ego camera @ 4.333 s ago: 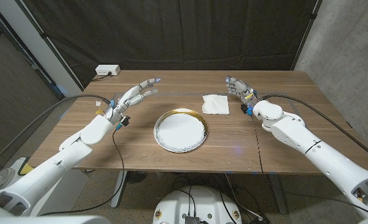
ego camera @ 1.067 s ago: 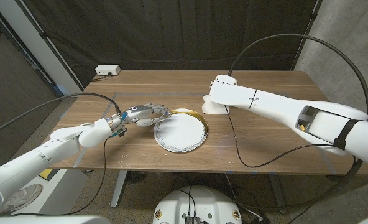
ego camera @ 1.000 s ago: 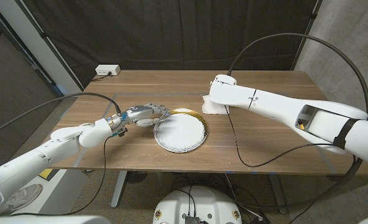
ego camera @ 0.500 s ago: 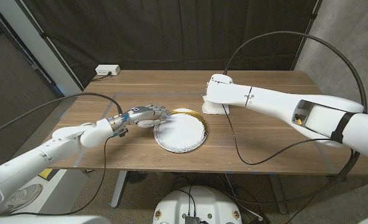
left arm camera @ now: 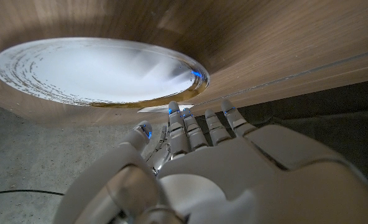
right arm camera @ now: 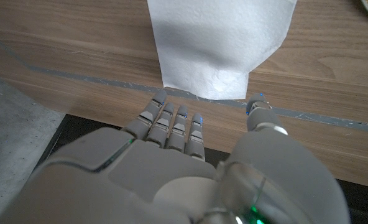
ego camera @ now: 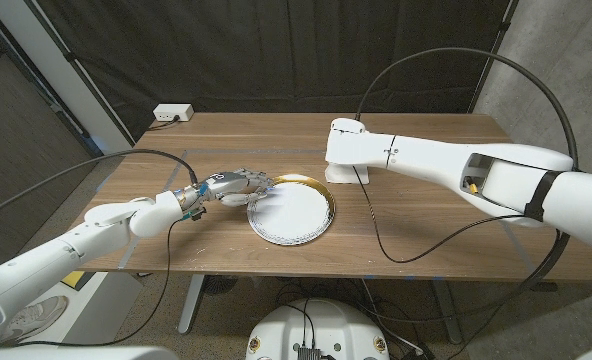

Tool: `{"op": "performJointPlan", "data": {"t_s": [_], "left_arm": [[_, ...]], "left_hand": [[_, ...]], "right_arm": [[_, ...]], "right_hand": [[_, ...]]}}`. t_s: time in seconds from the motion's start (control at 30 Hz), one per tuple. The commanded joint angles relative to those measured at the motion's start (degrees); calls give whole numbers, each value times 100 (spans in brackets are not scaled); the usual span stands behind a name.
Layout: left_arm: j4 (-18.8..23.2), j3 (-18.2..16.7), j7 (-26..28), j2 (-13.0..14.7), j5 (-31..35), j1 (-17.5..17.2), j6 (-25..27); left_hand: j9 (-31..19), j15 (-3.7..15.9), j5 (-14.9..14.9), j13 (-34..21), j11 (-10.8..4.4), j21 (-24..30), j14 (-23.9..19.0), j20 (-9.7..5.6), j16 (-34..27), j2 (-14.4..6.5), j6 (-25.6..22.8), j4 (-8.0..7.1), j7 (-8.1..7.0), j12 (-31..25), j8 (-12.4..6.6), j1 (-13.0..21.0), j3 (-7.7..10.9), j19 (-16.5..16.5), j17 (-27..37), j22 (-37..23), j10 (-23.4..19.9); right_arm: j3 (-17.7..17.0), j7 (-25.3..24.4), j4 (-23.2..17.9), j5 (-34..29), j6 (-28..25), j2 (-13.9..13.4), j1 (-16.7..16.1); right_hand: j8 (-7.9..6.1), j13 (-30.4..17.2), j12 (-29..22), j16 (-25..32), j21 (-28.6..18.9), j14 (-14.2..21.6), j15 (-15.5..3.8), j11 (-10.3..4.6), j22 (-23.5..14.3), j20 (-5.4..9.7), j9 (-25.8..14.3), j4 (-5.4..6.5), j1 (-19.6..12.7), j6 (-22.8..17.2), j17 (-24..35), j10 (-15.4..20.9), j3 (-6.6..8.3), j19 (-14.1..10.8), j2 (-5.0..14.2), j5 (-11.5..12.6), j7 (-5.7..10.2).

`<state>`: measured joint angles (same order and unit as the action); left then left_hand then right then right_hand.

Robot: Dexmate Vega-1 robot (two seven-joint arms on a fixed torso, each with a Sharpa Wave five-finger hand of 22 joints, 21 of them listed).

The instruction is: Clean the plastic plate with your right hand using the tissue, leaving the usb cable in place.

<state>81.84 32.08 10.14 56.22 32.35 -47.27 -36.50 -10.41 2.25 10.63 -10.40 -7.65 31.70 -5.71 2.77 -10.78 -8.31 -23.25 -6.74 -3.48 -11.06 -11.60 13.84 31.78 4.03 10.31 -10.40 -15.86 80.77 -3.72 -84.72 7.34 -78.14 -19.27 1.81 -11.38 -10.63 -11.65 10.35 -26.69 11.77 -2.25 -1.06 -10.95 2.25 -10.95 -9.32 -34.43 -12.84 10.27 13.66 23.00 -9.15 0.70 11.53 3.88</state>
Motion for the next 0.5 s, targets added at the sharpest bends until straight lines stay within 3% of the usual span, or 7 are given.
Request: {"op": "performJointPlan", "data": {"t_s": [0.03,0.5], "left_arm": [[31,7,24,36,-6,-10,19],[28,5,69,58,11,-37,11]], "left_hand": [[6,531,32,4,16,-10,17,-52,18,-28,-32,-40,1,-19,15,-22,8,29,19,-20,-27],[6,584,37,4,25,-28,-3,-62,7,-29,-126,-107,24,-38,-3,-85,10,30,14,-21,-95]], "right_arm": [[266,223,378,76,-63,229,178],[496,517,660,158,21,372,362]], "right_hand": [[11,-19,19,-17,18,-63,-87,-13,-7,-16,-2,-18,-111,14,11,-43,-19,25,5,62,5],[57,-24,62,-35,70,-272,-18,-7,-8,-1,-3,3,-252,211,16,-268,-84,116,-24,119,16]]}}
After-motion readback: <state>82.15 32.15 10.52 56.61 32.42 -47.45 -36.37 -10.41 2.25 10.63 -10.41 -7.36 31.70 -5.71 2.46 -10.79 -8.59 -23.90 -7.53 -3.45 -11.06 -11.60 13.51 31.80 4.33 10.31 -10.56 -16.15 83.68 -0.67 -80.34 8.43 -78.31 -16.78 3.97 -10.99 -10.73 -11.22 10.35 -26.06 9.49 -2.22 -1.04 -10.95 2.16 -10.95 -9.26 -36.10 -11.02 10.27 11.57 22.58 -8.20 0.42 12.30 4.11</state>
